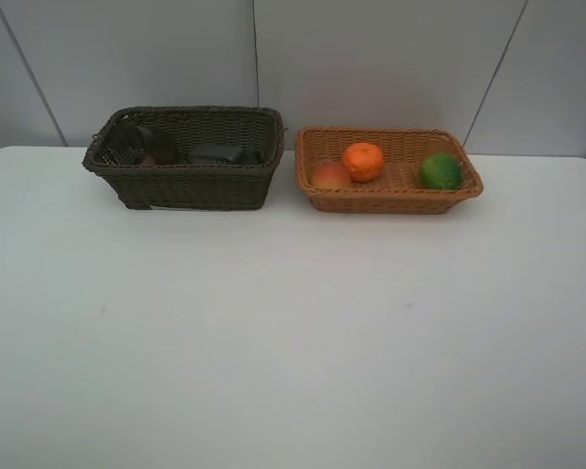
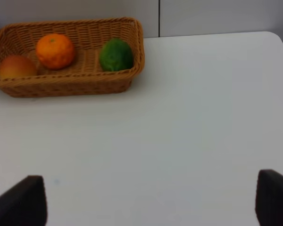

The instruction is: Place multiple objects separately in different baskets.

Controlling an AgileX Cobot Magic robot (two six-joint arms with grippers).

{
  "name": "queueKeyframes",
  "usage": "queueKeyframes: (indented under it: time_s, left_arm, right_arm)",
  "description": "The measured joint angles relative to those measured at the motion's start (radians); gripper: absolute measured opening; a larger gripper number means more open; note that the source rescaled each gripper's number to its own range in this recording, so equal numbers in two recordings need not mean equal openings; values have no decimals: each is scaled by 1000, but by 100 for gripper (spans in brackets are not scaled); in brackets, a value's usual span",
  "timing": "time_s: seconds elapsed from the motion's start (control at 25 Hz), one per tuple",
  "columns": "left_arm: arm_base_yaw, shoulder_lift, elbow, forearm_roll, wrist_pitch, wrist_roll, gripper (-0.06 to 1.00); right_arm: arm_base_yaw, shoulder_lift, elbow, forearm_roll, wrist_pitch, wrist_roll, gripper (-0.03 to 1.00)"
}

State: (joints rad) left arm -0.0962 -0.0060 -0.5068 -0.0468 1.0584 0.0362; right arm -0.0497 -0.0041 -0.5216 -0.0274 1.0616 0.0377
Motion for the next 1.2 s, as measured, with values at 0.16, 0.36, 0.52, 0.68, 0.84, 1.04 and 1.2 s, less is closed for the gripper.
queueKeyframes:
  time_s: [0.16,0.36,0.52,0.68,0.84,1.04,1.2]
  left_arm:
    - [0,0,0,1,0,0,100]
    - [0,0,0,4,0,0,100]
    - [0,0,0,4,0,0,100]
    - [0,0,0,4,0,0,100]
    - [0,0,0,4,0,0,100]
    - [0,0,0,4,0,0,100]
    - [0,0,0,4,0,0,100]
  right_arm:
    - [0,0,0,0,0,0,92]
    - [0,0,0,0,0,0,92]
    - [0,0,0,0,0,0,92]
    - [0,0,0,0,0,0,92]
    - [0,0,0,0,0,0,92]
    - [0,0,0,1,0,0,92]
    - [0,0,0,1,0,0,92]
